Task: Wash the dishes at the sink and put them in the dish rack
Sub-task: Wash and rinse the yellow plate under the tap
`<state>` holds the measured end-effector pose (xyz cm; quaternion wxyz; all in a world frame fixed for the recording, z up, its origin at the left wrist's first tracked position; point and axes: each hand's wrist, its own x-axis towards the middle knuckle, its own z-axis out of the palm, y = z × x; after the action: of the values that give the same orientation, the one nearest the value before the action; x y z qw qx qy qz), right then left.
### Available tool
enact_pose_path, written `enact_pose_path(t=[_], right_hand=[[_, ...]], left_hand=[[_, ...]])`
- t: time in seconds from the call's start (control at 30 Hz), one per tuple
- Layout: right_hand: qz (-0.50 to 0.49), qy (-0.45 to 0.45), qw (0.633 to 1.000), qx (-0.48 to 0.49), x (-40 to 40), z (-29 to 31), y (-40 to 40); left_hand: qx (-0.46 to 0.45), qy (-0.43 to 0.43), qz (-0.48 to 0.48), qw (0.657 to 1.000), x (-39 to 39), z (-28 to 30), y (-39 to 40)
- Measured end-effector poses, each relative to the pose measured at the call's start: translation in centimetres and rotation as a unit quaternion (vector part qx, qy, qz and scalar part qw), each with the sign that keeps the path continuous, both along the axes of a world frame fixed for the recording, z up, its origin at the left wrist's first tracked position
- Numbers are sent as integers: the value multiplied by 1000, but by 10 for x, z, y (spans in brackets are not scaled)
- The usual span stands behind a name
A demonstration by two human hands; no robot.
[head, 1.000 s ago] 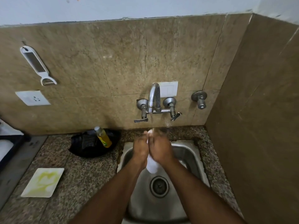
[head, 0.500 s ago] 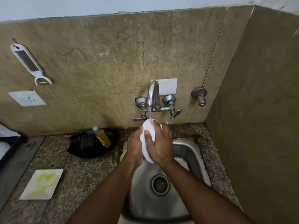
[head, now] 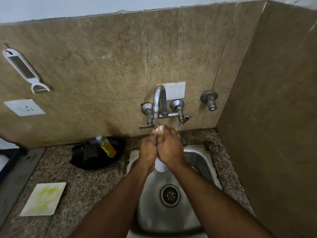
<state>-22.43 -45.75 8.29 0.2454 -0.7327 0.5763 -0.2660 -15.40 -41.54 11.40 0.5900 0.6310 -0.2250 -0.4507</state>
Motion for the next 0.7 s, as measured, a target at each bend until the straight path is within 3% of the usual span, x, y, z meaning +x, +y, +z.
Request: enact_pose_path(t=[0.1,0.33,0.43,0.5,0.6,0.63,0.7], right_hand=[[-35,-20,999,-7,-2,3,0],[152,87,963,-204,-20,-8,29],[209,117,943,-231,-21,-11,34],[189,101,956,-200,-13,-11,25],[40,9,998,-37,7,4,-4],[13,3,1000,2,11,11,-13],[10,55,998,-21,13,15,-16]], left_hand=[[-11,45,-10,999,0,-5,5],[23,216,-80,973,31,-1,-4],[88,163,-38,982,47,-9,-19],[72,121,-16,990,39,-4,-18],[39,15,0,999,16,-1,-8],[28,30,5,999,13,-6,-4],[3,91,2,996,17,-17,3]])
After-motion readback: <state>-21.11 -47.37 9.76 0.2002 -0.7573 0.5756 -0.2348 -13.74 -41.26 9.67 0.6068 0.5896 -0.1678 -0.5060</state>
